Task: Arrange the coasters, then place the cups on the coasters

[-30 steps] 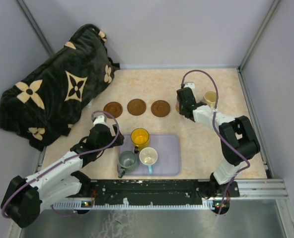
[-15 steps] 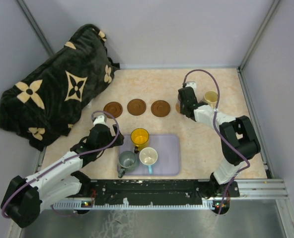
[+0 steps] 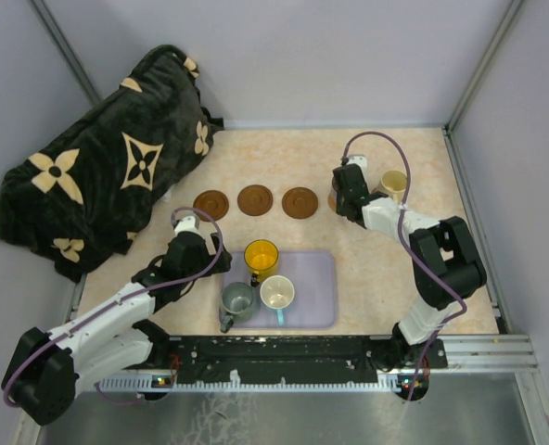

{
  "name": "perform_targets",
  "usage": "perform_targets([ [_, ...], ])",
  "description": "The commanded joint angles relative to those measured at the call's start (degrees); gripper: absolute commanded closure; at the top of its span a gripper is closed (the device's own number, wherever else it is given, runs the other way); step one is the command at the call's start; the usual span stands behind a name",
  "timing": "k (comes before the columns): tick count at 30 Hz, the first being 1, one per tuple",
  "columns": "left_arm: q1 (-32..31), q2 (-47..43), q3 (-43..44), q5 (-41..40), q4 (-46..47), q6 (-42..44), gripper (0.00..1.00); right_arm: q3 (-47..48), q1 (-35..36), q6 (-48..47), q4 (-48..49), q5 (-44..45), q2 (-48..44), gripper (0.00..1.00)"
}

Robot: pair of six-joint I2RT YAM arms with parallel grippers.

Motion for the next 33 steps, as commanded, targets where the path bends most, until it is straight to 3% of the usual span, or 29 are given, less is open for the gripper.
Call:
perform_targets([
  [1, -0.1, 0.1, 1.1, 0.1, 1.1, -0.2, 0.00, 0.3, -0.4, 1.1, 5.5, 1.2, -3.1, 1.00],
  [33, -0.1, 0.4, 0.9, 0.7, 1.3, -0.7, 0.00, -1.7, -0.3, 1.9, 3.7, 1.2, -5.0, 1.00],
])
